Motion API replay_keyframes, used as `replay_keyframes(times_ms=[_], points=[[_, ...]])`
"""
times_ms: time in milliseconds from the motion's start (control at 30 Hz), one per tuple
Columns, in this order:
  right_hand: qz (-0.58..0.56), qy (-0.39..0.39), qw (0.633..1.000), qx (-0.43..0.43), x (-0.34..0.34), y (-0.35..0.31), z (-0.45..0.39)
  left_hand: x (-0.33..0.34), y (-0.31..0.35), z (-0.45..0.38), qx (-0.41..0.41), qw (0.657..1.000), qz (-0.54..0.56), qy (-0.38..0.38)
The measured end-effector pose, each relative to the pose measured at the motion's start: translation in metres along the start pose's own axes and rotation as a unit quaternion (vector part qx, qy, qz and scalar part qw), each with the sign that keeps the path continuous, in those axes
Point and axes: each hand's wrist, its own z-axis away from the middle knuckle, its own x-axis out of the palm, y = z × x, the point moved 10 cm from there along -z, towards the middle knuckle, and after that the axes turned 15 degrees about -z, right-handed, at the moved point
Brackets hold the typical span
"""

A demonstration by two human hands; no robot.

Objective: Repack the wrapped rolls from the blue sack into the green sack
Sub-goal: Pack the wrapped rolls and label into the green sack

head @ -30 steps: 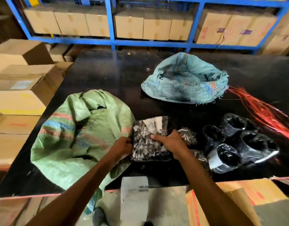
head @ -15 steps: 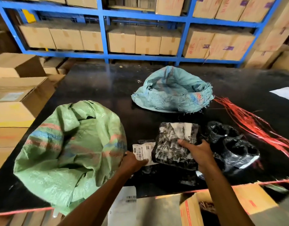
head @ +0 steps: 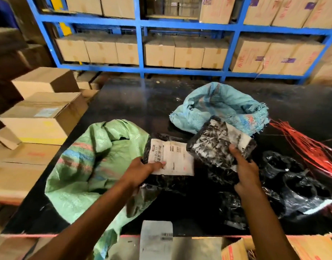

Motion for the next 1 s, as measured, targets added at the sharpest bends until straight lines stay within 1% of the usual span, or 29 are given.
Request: replay_keyframes(times_ms=[67,133,200,267,333,400,467,533,567,633,733,833,900,933,1000], points=[[-0.008,-0.031,0.999,-0.016,0.04,-0.008,0.007,-0.042,0.006,0.005,-0.001,0.998,0.062,0.018],[-0.014,-0.075,0.996,-0.046,0.087,-0.008,0.013,-0.098,-0.001,0.006,-0.013,0.992,0.095,0.076],[0.004,-0.12,0.99,-0.079,0.133,0.002,0.023,-0.149,-0.011,0.007,-0.004,0.982,0.147,0.114],[0.045,-0.171,0.98,-0.091,0.179,0.024,0.034,-0.193,-0.021,0.009,0.002,0.969,0.198,0.15],[0.107,-0.215,0.968,-0.074,0.223,0.064,0.037,-0.238,-0.034,0.01,0.007,0.954,0.237,0.184],[0.187,-0.226,0.956,-0.005,0.251,0.112,0.041,-0.264,-0.045,0.008,0.001,0.948,0.268,0.173],[0.258,-0.238,0.933,0.08,0.275,0.16,0.049,-0.287,-0.054,0.003,-0.006,0.954,0.256,0.158],[0.284,-0.234,0.918,0.146,0.288,0.196,0.058,-0.302,-0.061,-0.003,-0.006,0.959,0.242,0.146],[0.285,-0.23,0.917,0.157,0.29,0.208,0.059,-0.302,-0.061,-0.006,-0.007,0.959,0.248,0.135],[0.304,-0.214,0.916,0.152,0.292,0.227,0.057,-0.299,-0.062,-0.013,-0.007,0.962,0.255,0.096],[0.327,-0.197,0.919,0.099,0.295,0.248,0.048,-0.287,-0.07,-0.026,-0.028,0.969,0.243,0.044],[0.402,-0.197,0.892,0.061,0.296,0.252,0.059,-0.272,-0.072,-0.037,-0.037,0.975,0.221,0.002],[0.426,-0.206,0.88,0.042,0.297,0.247,0.061,-0.258,-0.076,-0.042,-0.054,0.975,0.213,-0.018],[0.426,-0.212,0.879,0.032,0.297,0.243,0.059,-0.252,-0.08,-0.045,-0.066,0.975,0.212,-0.027],[0.397,-0.201,0.895,0.02,0.295,0.228,0.056,-0.24,-0.089,-0.051,-0.09,0.973,0.207,-0.051]])
